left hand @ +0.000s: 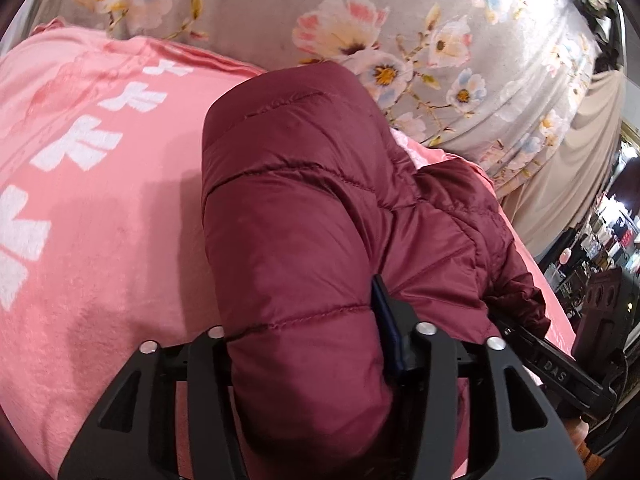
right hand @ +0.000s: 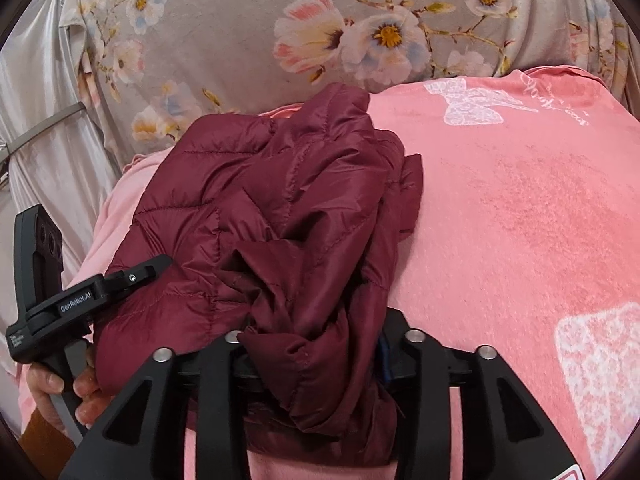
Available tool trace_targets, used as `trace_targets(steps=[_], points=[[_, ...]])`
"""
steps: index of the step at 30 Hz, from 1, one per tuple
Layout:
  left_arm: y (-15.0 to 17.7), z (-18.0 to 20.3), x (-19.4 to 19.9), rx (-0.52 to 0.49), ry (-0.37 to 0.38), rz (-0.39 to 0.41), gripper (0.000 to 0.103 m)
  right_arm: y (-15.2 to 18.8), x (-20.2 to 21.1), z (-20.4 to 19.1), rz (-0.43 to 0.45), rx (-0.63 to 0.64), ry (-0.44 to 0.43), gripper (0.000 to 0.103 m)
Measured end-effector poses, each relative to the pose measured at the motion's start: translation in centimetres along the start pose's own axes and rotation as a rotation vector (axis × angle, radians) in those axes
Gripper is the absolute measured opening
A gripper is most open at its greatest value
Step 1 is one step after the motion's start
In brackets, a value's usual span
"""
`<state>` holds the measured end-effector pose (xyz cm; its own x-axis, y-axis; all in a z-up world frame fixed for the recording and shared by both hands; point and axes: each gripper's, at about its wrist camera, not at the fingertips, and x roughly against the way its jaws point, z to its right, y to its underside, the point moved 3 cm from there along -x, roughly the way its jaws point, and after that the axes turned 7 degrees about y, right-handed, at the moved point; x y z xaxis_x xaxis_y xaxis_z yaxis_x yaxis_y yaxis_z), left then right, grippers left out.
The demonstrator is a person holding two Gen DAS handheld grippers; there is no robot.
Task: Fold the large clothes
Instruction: 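Lower the jacket bundle onto the blanket with both tools and open them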
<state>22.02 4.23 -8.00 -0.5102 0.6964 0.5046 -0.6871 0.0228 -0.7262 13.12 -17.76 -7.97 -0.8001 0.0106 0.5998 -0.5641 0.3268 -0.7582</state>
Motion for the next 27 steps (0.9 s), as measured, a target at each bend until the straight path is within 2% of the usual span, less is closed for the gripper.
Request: trace_targets(steps=[1,3,6,8,9,10,13,16,19,25,27], points=[[0.0,-0.2,0.0,0.010,-0.001,-0.005,0.054,0.2,0.4,0.2,-0.003,0.001,0.003,0.050],[0.0,-0.4,0.4,0.029,-0.006,-0.017,0.056,0.9,2.0,0.9,-0.004,0.001,0.015,0.053],[-0.3,0.2,2.5,0.060,-0.024,-0.020,0.055,1.4,5.8,2.4,0.061,-0.017,0.050,0.051],[-0.6,1.2,4.7,0.050,-0.077,-0.001,0.055,0.9,8.8,2.6,0.133,-0.014,0.062,0.032],[-0.9,1.9,5.7,0.033,-0.112,0.016,0.055,0.5,9.5,2.3,0.142,0.000,0.070,0.015],[-1.1,2.5,6.3,0.014,-0.140,0.031,0.055,-0.1,10.1,1.6,0.149,0.023,0.078,0.007],[-2.3,5.7,8.2,-0.069,-0.288,0.079,0.055,-1.7,10.8,-0.6,0.166,0.066,0.066,0.003],[-2.7,7.9,8.1,-0.091,-0.305,0.072,0.055,-2.2,9.9,-2.4,0.165,0.112,0.084,0.003],[-2.1,8.7,7.1,-0.089,-0.320,0.042,0.055,-1.9,7.8,-3.2,0.123,0.144,0.111,0.002],[0.2,7.4,4.7,-0.040,-0.384,-0.028,0.055,-0.4,3.9,-1.4,0.038,0.154,0.218,0.001],[0.9,6.6,4.3,-0.032,-0.413,-0.040,0.055,0.4,2.8,0.0,-0.021,0.117,0.217,0.000]])
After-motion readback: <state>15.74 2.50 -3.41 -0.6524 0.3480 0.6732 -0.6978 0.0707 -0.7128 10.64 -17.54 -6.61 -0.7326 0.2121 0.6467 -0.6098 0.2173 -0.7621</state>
